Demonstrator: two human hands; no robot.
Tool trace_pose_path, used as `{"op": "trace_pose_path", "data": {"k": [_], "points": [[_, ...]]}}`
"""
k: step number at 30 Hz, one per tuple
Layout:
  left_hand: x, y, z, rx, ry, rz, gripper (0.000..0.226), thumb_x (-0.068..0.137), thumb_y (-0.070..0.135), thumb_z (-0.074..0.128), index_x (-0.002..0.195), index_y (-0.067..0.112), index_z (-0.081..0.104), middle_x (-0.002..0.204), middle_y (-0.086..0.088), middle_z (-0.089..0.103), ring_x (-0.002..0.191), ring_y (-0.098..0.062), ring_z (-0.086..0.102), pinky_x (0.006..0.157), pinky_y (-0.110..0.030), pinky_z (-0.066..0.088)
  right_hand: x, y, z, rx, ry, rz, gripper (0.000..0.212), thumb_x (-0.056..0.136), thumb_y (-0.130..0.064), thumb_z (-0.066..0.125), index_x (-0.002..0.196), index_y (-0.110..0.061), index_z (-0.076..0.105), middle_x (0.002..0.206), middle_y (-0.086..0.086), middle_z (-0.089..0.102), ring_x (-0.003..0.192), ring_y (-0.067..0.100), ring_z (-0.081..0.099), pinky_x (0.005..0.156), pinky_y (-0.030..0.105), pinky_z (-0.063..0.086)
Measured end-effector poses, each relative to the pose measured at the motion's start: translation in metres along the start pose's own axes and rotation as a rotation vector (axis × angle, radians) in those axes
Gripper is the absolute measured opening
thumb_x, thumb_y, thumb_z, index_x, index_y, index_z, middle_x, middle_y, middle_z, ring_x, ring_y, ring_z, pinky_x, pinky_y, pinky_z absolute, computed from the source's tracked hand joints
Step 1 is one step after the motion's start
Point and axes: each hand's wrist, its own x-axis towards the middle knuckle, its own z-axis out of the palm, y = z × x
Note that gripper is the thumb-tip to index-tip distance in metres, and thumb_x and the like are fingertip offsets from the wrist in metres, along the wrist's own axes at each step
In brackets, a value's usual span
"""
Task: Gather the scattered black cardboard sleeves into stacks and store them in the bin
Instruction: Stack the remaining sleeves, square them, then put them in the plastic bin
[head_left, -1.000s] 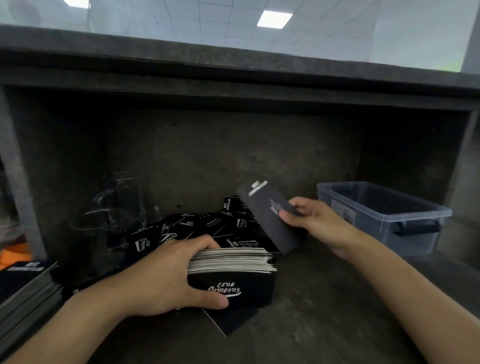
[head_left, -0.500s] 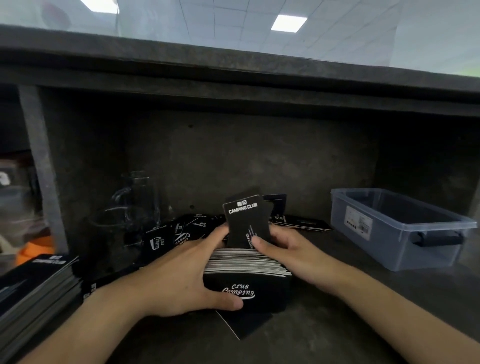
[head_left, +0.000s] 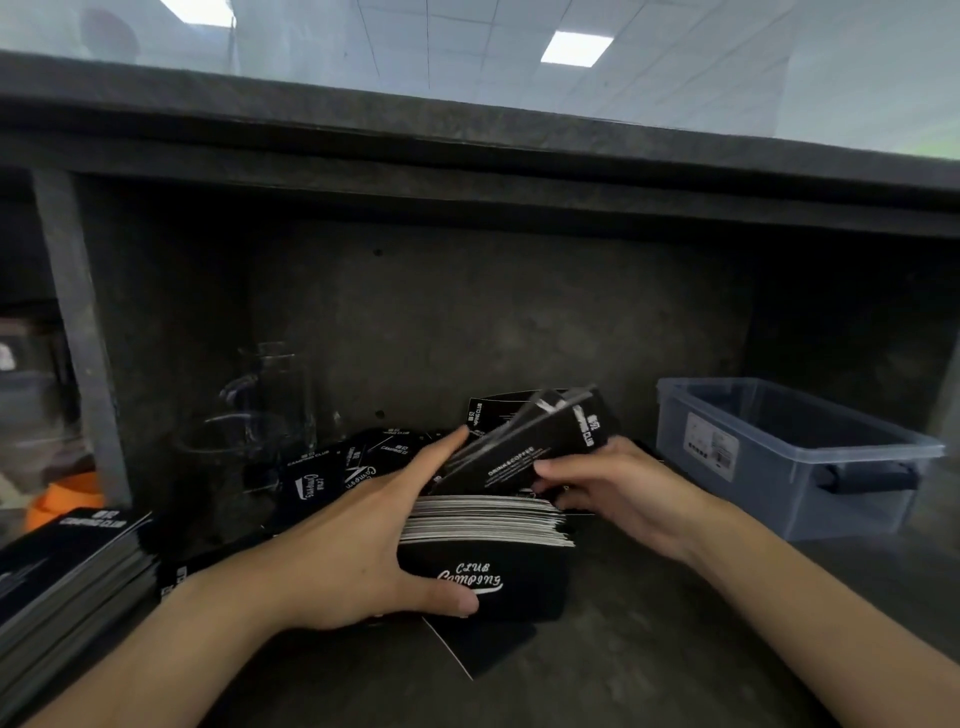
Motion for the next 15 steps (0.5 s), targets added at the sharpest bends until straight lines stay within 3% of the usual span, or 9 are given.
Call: {"op": "trace_pose_path", "data": {"k": [2,4,6,9,12,13,15], "points": [[0.001,-0.001,0.000,-0.011,-0.005,0.019,0.116,0.067,0.064,0.084,0.146,0.070,-0.001,0.129,0.050,0.040,0.116,0.028,0.042,0.097,0.000,0.036,-0.003,0.001,-0.002,-0.081,-0.040,0.029,0.040,0.083,-0.025,0.076,0.120,-0.008,0.072,0.119,0.011,0.075,0.112,0.026,0.070,0.096,0.039,0.052],[0.002,-0.003,0.000,-0.017,-0.008,0.023,0.111,0.068,0.064,0.084,0.148,0.067,0.008,0.132,0.043,0.047,0.117,0.023,0.047,0.103,-0.009,0.041,-0.006,0.001,-0.003,-0.067,-0.051,0.014,0.049,0.083,-0.031,0.079,0.125,-0.010,0.068,0.121,0.009,0.075,0.116,0.027,0.069,0.100,0.041,0.053],[0.002,-0.005,0.000,0.005,-0.004,0.016,0.109,0.066,0.069,0.083,0.148,0.066,0.011,0.133,0.042,0.047,0.119,0.022,0.045,0.105,-0.010,0.040,-0.005,-0.003,-0.006,-0.062,0.039,-0.098,0.051,0.082,-0.032,0.080,0.126,-0.012,0.067,0.119,0.009,0.075,0.114,0.026,0.070,0.097,0.038,0.056],[0.002,-0.007,0.002,0.044,0.013,0.013,0.110,0.064,0.076,0.079,0.149,0.064,0.012,0.138,0.041,0.039,0.125,0.019,0.038,0.108,-0.012,0.035,-0.006,-0.008,-0.016,-0.226,0.128,-0.244,0.037,0.088,-0.015,0.073,0.124,-0.017,0.066,0.115,0.008,0.075,0.110,0.023,0.072,0.095,0.037,0.059],[0.002,-0.008,0.003,0.068,0.020,0.012,0.113,0.065,0.075,0.079,0.154,0.058,0.011,0.135,0.044,0.031,0.124,0.023,0.032,0.100,-0.005,0.032,-0.006,0.005,-0.010,-0.522,-0.083,-0.077,0.024,0.103,-0.020,0.056,0.125,-0.020,0.066,0.118,-0.001,0.073,0.114,0.009,0.068,0.101,0.030,0.053],[0.002,-0.007,0.003,0.071,0.017,0.010,0.114,0.065,0.074,0.079,0.154,0.056,0.010,0.134,0.044,0.029,0.124,0.024,0.031,0.099,-0.005,0.031,-0.006,0.008,-0.003,-0.500,-0.141,-0.009,0.029,0.106,-0.030,0.047,0.127,-0.021,0.065,0.122,-0.005,0.072,0.117,0.006,0.066,0.105,0.027,0.049],[0.003,-0.007,0.002,0.096,0.017,0.013,0.114,0.066,0.074,0.077,0.156,0.052,0.012,0.135,0.045,0.026,0.127,0.021,0.029,0.104,-0.008,0.028,-0.006,0.010,0.010,-0.220,-0.186,0.118,0.053,0.106,-0.050,0.029,0.136,-0.021,0.060,0.132,-0.004,0.069,0.125,0.009,0.062,0.112,0.032,0.043]]}}
